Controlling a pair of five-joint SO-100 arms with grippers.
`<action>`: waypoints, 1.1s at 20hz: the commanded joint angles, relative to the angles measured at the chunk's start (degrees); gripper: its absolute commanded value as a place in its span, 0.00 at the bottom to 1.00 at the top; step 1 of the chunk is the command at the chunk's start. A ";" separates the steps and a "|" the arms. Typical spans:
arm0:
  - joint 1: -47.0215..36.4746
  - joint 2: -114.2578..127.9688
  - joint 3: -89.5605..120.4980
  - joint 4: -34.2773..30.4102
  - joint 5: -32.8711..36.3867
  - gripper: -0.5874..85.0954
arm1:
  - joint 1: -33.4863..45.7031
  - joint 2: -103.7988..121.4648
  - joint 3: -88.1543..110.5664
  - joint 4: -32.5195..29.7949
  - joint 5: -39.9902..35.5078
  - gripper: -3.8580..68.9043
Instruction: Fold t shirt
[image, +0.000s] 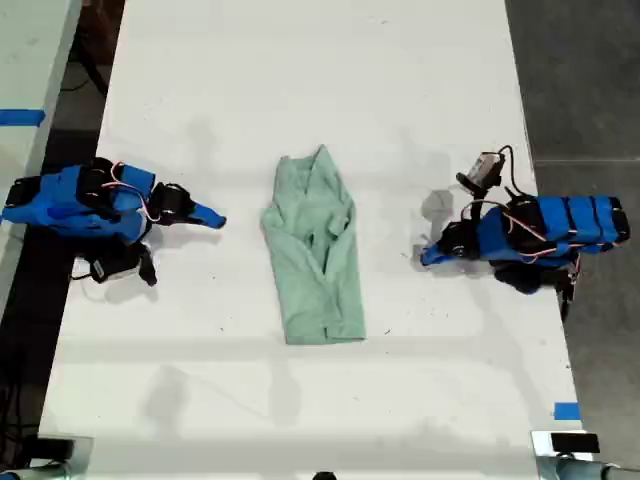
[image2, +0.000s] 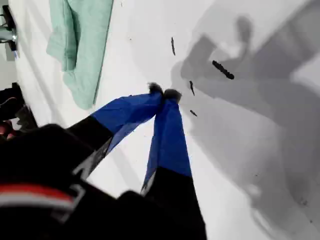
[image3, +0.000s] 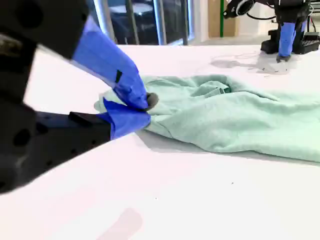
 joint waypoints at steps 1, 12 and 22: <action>-0.62 0.53 1.14 4.66 -15.82 0.00 | -2.64 0.79 3.08 -1.14 2.99 0.01; 1.32 0.53 1.93 1.23 -12.39 0.00 | -2.29 0.79 2.46 -5.89 1.14 0.02; 13.71 -77.34 -55.81 -4.31 -13.54 0.08 | -13.01 -83.32 -65.39 -5.45 2.46 0.25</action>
